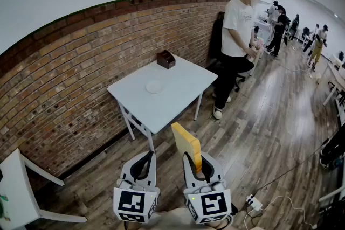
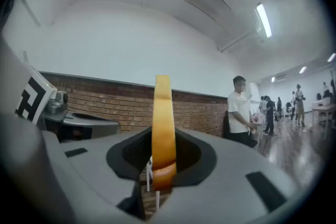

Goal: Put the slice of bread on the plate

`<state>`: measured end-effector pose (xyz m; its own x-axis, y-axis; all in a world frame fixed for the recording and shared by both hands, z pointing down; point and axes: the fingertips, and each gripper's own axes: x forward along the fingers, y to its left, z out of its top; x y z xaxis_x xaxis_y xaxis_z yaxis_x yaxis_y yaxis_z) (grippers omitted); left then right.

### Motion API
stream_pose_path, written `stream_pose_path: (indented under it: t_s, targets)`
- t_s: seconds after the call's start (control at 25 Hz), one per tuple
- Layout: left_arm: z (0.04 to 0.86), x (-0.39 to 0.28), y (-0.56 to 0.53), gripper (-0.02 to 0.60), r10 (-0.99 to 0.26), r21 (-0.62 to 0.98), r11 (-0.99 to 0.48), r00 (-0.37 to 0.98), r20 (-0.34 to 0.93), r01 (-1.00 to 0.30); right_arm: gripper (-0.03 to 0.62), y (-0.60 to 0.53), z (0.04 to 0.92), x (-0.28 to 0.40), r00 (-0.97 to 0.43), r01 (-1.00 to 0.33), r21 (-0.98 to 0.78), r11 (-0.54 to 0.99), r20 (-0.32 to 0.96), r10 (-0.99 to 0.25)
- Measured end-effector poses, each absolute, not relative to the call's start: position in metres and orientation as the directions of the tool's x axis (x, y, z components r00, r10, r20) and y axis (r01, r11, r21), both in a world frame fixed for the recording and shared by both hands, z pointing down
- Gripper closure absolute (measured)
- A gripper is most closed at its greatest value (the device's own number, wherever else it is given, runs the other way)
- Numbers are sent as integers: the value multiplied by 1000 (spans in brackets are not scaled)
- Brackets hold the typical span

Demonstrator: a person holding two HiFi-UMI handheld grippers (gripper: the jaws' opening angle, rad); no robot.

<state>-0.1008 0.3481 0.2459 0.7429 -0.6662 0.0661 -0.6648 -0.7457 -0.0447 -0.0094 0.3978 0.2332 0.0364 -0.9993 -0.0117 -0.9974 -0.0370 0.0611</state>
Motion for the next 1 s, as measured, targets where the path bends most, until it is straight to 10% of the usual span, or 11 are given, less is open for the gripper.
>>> stream_pose_path:
  t_s: [1.0]
  targets:
    - [258,-113,334,572,-615,12,-788,787,59,-616,497,387,237,-28,74,-995,66,-75,-6,-997]
